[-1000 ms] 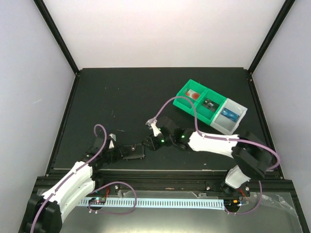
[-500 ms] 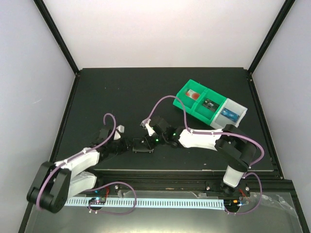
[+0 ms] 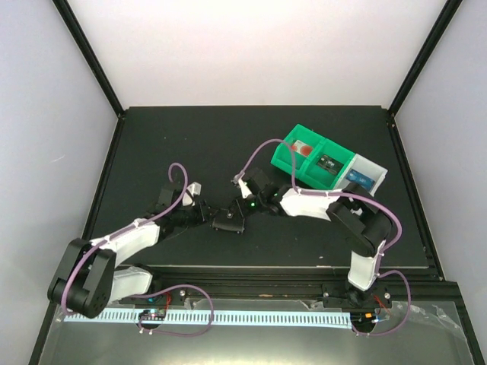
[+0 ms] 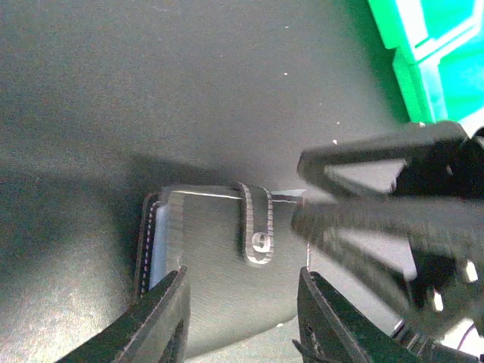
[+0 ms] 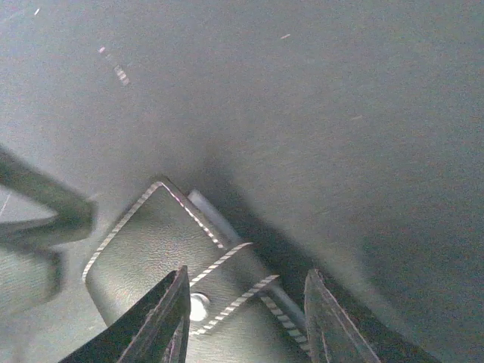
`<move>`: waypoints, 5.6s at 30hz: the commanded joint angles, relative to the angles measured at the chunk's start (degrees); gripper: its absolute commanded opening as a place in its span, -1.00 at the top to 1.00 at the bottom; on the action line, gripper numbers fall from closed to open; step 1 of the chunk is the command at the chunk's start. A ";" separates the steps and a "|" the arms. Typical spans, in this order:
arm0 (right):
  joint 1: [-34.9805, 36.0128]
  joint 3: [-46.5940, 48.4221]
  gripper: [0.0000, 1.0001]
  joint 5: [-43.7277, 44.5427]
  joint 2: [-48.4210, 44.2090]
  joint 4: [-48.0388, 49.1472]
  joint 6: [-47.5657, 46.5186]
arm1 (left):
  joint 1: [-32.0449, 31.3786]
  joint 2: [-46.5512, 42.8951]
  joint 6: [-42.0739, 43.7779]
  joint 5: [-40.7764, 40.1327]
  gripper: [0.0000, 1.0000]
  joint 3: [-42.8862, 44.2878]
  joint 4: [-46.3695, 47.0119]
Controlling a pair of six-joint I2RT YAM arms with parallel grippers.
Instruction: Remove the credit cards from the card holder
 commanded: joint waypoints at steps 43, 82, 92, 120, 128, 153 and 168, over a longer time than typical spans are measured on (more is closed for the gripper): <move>9.75 -1.39 0.29 9.37 -11.69 -17.45 2.44 | -0.09 -14.97 -8.19 6.75 -0.07 -14.28 0.83; 14.94 -2.72 0.98 15.77 -1.90 -6.89 5.59 | -0.51 -7.31 -10.07 4.99 -0.12 -16.18 9.36; 14.99 -3.74 0.98 10.69 -5.62 -3.17 8.12 | -0.88 -0.33 -10.91 5.01 -0.10 -14.40 14.97; 15.02 5.56 0.34 19.19 1.51 -16.18 8.47 | -0.88 -4.93 -14.43 5.49 0.03 -18.80 16.64; 14.98 5.03 0.60 23.42 2.72 -18.33 8.21 | -1.23 -5.42 -15.66 5.17 0.04 -19.52 17.55; 14.33 -8.28 0.98 18.41 -5.29 0.49 9.71 | -5.55 14.30 -16.76 2.54 0.77 -17.52 32.53; 10.72 -15.16 0.98 23.66 -10.77 -0.28 10.54 | -6.06 11.54 -14.83 -0.49 0.97 -18.18 28.35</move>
